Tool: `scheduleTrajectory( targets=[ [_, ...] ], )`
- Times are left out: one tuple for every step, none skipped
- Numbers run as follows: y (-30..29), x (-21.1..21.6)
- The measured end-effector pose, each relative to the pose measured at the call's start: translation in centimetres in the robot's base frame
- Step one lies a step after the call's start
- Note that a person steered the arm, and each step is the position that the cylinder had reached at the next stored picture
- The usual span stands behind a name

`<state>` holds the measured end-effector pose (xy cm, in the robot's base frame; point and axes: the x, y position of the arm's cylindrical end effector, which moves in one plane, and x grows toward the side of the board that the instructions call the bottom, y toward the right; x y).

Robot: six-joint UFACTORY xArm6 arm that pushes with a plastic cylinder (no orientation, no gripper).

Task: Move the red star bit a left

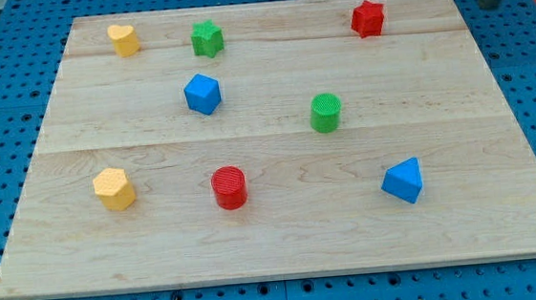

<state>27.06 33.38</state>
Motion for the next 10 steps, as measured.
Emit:
scheduleTrajectory(
  targets=[
    [0.0, 3.4],
    [0.0, 3.4],
    [-1.7, 7.1],
    [-7.1, 9.2],
    [-7.8, 9.2],
    [-7.8, 9.2],
    [-11.6, 6.3],
    [-12.6, 4.8],
    [-12.6, 4.8],
    [-17.4, 4.8]
  ],
)
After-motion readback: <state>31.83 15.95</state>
